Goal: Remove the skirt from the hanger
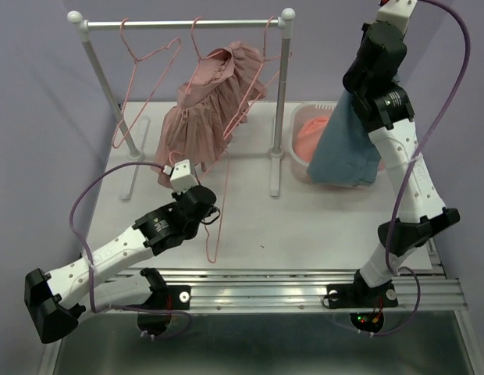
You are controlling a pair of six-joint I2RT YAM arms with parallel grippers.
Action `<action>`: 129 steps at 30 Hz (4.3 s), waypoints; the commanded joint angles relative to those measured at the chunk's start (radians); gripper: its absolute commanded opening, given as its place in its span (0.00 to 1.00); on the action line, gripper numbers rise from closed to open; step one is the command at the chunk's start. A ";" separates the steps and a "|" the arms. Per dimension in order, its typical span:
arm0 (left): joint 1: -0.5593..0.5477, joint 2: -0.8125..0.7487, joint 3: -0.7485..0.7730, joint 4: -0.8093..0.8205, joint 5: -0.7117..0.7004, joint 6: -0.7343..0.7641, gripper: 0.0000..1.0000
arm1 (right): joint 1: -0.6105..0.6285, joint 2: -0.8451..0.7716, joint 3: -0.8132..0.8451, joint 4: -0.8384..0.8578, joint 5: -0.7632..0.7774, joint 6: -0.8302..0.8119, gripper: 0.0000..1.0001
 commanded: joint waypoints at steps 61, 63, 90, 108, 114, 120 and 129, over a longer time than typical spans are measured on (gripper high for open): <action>0.073 0.174 0.450 0.403 -0.141 0.905 0.00 | -0.325 -0.521 -0.915 0.030 -0.933 0.448 1.00; 0.117 0.224 0.494 0.414 -0.114 0.950 0.00 | -0.325 -0.554 -0.916 0.030 -0.940 0.448 1.00; 0.199 0.854 1.280 0.580 -0.124 1.215 0.00 | -0.325 -0.666 -0.979 0.083 -0.871 0.448 1.00; 0.248 0.883 1.243 0.466 -0.026 1.066 0.27 | -0.325 -0.686 -0.993 0.089 -0.894 0.470 1.00; 0.242 0.759 1.180 0.420 0.084 1.008 0.68 | -0.325 -0.694 -0.994 0.092 -0.921 0.479 1.00; 0.222 0.645 1.108 0.373 0.156 0.945 0.83 | -0.325 -0.703 -0.994 0.086 -0.940 0.487 1.00; 0.234 0.488 0.982 0.341 0.116 0.886 0.99 | -0.325 -0.706 -1.001 0.086 -0.978 0.491 1.00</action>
